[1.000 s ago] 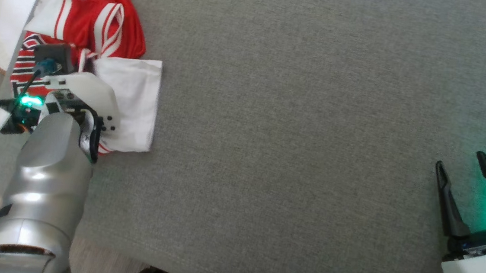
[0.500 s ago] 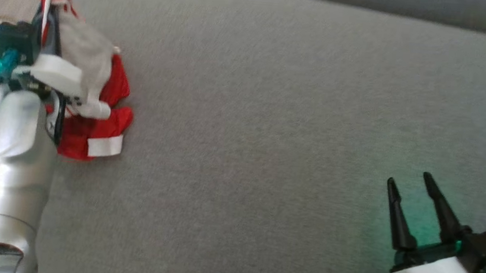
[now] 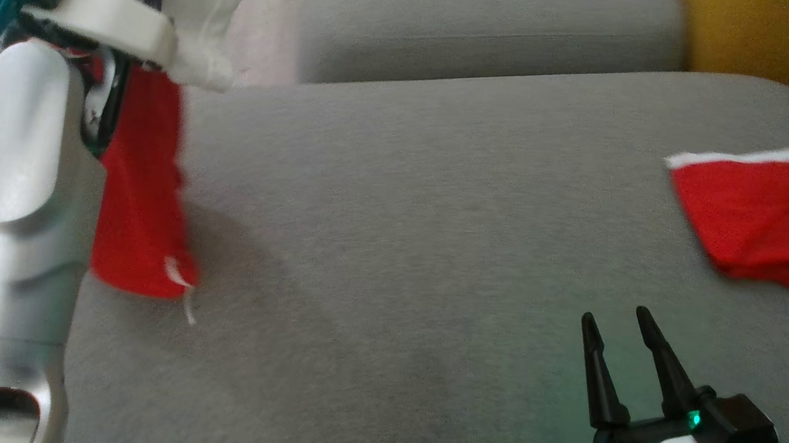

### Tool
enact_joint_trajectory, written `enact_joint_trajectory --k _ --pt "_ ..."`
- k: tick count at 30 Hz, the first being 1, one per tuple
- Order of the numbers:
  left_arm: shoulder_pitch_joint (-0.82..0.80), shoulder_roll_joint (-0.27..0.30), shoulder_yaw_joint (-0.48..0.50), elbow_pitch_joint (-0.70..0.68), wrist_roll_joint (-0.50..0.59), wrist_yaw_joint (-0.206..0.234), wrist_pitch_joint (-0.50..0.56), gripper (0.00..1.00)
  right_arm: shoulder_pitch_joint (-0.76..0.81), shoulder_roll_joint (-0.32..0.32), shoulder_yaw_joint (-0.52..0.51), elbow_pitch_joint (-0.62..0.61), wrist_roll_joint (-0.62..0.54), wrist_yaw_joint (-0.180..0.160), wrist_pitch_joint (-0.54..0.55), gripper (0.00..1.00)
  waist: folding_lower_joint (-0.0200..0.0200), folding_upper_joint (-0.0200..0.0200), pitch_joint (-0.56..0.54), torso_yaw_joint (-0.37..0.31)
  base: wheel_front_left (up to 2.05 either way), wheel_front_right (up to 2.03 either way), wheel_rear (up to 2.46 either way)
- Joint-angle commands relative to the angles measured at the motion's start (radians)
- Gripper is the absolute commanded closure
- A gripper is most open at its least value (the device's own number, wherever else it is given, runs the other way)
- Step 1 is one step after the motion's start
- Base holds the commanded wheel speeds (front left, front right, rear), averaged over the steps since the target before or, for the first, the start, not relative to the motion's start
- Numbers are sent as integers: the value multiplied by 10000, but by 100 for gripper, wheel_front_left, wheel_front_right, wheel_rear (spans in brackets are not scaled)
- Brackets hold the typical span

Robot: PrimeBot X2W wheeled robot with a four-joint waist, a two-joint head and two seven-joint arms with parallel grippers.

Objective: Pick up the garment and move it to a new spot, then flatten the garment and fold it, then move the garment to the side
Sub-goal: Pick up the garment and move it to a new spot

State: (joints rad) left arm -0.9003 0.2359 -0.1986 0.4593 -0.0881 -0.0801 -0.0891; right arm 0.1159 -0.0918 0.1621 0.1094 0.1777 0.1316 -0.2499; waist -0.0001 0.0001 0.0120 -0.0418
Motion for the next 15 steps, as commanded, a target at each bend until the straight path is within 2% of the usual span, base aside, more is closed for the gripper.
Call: enact_joint_trajectory --k 1,8,12,15 --pt "-568 284 215 -463 4 75 39 100 -277 14 250 -297 67 -9 -118 0 1 -1 -483 -1077 0 0 0" --pt "-696 -305 -81 -1422 -40 389 209 100 -470 138 348 -265 99 -9 -118 0 1 -1 -397 -2170 0 0 0" --pt "-348 -714 -491 -1426 -106 317 -38 100 -600 196 470 -269 144 -9 -118 0 1 -1 -269 -2438 0 0 0" --pt "506 -960 -862 -1229 -139 281 -371 100 -618 237 511 -263 207 -9 -118 0 1 -1 -131 -2501 0 0 0"
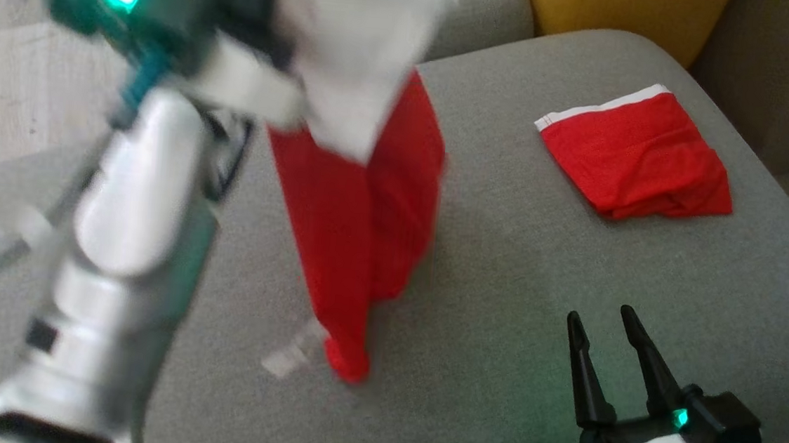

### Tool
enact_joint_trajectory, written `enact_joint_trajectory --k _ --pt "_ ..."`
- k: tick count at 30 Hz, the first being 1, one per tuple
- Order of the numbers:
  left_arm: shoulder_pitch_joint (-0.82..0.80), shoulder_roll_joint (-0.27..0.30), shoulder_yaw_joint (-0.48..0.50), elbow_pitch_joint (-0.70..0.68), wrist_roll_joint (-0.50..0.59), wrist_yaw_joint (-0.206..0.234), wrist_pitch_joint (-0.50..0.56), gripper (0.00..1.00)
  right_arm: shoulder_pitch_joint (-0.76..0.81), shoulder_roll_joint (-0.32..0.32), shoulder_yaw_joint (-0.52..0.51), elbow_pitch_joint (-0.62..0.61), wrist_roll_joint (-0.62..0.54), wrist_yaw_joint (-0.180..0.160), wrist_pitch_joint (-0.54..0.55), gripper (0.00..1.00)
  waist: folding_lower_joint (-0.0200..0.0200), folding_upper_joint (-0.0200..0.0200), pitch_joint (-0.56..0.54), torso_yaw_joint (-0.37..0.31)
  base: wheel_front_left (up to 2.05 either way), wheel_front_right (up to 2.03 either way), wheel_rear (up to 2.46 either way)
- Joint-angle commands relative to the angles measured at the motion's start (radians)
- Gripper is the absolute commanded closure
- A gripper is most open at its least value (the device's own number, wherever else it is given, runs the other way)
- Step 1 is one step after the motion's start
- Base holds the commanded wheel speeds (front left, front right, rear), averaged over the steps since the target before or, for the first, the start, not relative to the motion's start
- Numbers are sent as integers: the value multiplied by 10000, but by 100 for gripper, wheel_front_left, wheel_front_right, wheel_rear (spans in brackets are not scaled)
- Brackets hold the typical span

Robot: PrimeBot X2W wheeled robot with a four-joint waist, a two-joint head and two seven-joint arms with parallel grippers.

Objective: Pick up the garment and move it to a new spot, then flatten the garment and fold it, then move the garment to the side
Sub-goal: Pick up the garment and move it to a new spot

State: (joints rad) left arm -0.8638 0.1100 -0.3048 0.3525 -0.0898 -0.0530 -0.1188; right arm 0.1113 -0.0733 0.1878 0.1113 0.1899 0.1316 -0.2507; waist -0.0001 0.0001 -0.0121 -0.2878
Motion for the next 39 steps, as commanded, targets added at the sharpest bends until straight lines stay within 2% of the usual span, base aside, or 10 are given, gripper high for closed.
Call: enact_joint_trajectory --k 1,13,14,15,19,20,21,27,34,39 --pt "521 236 47 -65 -110 5 -196 100 -568 62 251 -271 105 -9 -111 0 1 -1 163 -28 0 0 0" --pt "5369 -529 -1572 1890 -879 190 -1362 100 -673 26 225 -56 241 -9 -111 0 1 -1 891 900 0 0 0" --pt "5529 -553 -1688 2120 -1015 182 -1373 23 -677 5 219 -27 245 -9 -111 0 1 -1 870 1019 0 0 0" --pt "5658 -579 -1971 2358 -1161 195 -1395 0 -644 -36 162 33 267 -9 -111 0 1 -1 759 1288 0 0 0" --pt "5903 -591 -2136 1991 -1578 592 -1420 0 -526 -93 107 186 284 -9 -111 0 1 -1 474 1667 0 0 0" --pt "6164 -593 -2139 1353 -1537 1038 -1424 0 -424 -104 45 296 289 -9 -111 0 1 -1 254 1929 0 0 0" --pt "6164 -593 -2139 1353 -1537 1038 -1424 0 -424 -104 45 296 289 -9 -111 0 1 -1 254 1929 0 0 0" --pt "7472 -595 -1133 -542 -1505 2112 -1427 0 -228 -43 -316 617 305 -9 -111 0 1 -1 -357 2585 0 0 0" --pt "9116 -591 95 -2356 -1051 2468 -1428 0 109 -4 -718 679 80 -9 -111 0 1 -1 -862 2955 0 0 0" --pt "10339 -593 719 -3521 -746 2446 -1429 0 626 27 -821 570 -181 -9 -111 0 1 -1 -1138 3118 0 0 0"
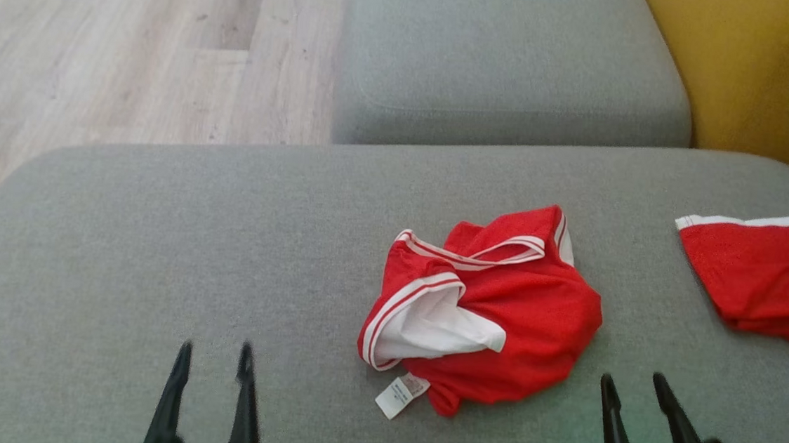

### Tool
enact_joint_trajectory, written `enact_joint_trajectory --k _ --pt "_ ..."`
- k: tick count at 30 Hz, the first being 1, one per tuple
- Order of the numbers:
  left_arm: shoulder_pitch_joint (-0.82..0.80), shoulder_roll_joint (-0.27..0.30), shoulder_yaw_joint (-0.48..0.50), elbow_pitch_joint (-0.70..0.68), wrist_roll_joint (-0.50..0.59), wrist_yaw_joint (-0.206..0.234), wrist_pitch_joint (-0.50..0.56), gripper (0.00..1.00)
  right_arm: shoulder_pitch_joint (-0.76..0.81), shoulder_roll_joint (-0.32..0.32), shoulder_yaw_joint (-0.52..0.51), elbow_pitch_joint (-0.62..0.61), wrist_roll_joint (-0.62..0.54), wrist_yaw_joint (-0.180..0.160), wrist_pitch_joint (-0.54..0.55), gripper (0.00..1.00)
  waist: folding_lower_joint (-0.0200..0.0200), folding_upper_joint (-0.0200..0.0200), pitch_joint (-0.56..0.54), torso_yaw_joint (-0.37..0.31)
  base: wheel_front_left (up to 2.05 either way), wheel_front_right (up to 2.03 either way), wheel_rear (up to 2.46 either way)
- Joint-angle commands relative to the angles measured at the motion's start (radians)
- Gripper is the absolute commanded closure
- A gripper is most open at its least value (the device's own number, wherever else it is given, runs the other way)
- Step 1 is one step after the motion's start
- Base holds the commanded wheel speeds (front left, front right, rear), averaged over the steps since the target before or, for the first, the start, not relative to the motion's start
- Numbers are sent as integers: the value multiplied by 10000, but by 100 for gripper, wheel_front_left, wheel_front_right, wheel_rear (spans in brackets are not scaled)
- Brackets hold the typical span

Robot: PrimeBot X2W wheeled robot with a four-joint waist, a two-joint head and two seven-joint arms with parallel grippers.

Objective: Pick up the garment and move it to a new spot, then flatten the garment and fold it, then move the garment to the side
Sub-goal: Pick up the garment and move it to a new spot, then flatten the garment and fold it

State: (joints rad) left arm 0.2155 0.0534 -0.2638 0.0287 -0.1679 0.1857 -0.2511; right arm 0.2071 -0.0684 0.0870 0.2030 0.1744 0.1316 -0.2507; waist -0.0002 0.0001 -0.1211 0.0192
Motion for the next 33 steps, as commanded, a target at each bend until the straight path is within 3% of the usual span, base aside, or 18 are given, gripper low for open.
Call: enact_joint_trajectory --k 1,7,33 --pt "-232 -27 395 -392 85 46 -106 0 -242 -14 197 -354 -63 -9 -111 0 2 -1 -84 68 0 0 0" --pt "355 -30 614 -665 178 0 -106 0 -76 64 208 -357 -114 -9 -111 0 2 -1 -199 187 0 0 0" --pt "185 -31 678 -361 137 1 -106 0 -108 143 206 -316 -138 -9 -111 0 2 -1 -95 187 0 0 0"
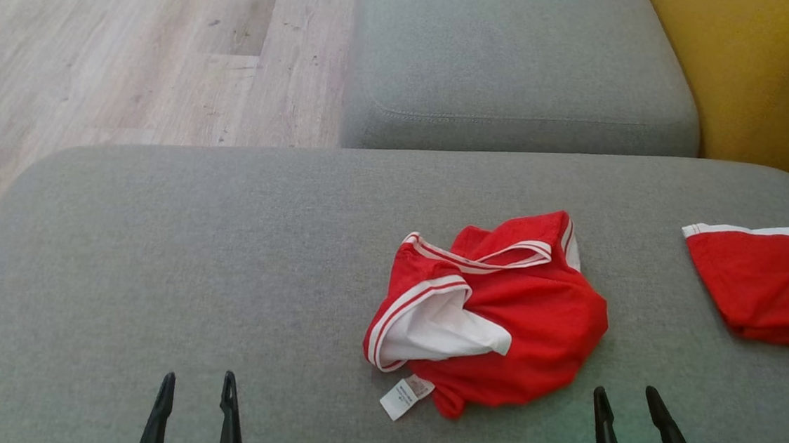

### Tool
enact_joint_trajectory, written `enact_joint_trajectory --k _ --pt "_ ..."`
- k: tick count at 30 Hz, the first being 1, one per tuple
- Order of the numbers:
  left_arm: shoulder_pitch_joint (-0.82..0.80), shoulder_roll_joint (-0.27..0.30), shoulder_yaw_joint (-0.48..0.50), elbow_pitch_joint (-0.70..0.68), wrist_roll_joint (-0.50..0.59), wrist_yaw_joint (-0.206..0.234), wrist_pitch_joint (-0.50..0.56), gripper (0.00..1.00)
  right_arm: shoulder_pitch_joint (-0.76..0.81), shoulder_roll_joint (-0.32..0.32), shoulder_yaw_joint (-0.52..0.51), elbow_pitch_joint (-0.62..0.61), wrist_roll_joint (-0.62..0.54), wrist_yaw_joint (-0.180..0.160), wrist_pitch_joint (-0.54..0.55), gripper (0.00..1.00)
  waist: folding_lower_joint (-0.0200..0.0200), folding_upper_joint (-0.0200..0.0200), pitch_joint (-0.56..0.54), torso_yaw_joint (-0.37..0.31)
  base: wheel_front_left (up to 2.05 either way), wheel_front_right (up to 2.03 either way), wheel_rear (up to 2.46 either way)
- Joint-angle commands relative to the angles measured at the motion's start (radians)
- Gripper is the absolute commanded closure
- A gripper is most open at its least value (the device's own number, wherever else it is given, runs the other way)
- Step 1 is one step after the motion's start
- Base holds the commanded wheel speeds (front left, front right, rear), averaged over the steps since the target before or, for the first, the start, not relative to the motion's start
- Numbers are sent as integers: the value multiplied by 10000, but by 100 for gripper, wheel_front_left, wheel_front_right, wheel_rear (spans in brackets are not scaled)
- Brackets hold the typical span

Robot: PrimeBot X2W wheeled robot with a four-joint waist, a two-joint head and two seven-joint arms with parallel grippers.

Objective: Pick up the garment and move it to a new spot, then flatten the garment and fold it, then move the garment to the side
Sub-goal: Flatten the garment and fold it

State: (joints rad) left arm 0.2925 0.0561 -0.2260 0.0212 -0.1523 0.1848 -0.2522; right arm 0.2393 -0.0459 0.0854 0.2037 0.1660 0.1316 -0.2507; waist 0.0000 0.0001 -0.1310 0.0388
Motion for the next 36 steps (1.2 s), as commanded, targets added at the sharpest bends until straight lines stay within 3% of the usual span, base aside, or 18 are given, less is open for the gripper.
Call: enact_joint_trajectory --k 1,9,14,18,22,31,35,36 --pt "-597 -58 291 -260 -81 -15 -95 0 -443 -100 253 -379 -76 -9 -111 0 0 -1 15 -36 0 0 0" --pt "-1370 -58 -36 70 -450 -321 -95 0 -552 -280 437 -659 -110 -9 -111 0 0 -1 347 -367 0 0 0" --pt "-3013 -58 -685 954 -1177 -966 -95 0 -762 -433 551 -737 -88 -9 -111 0 0 -1 859 -674 0 0 0" --pt "-4820 -58 -1324 1975 -1897 -1738 -50 0 -1041 -646 847 -792 -48 -9 -111 0 0 -1 1483 -1017 0 0 0" --pt "-6556 -58 -1878 3030 -2026 -2124 583 0 -1471 -840 1033 -877 84 -9 -111 0 0 -1 2254 -1272 0 0 0" --pt "-8519 -58 -2679 5558 -2245 -1858 2969 0 -1984 -981 1257 -896 256 -9 -111 0 0 -1 2972 -1648 0 0 0" --pt "-8571 -58 -2834 5932 -3106 -2062 3769 0 -2057 -955 1312 -876 269 -9 -111 0 0 -1 3005 -1832 0 0 0" --pt "-8502 -58 -2916 5943 -3655 -2223 4071 100 -2088 -923 1328 -855 264 -9 -111 0 0 -1 2969 -1949 0 0 0"
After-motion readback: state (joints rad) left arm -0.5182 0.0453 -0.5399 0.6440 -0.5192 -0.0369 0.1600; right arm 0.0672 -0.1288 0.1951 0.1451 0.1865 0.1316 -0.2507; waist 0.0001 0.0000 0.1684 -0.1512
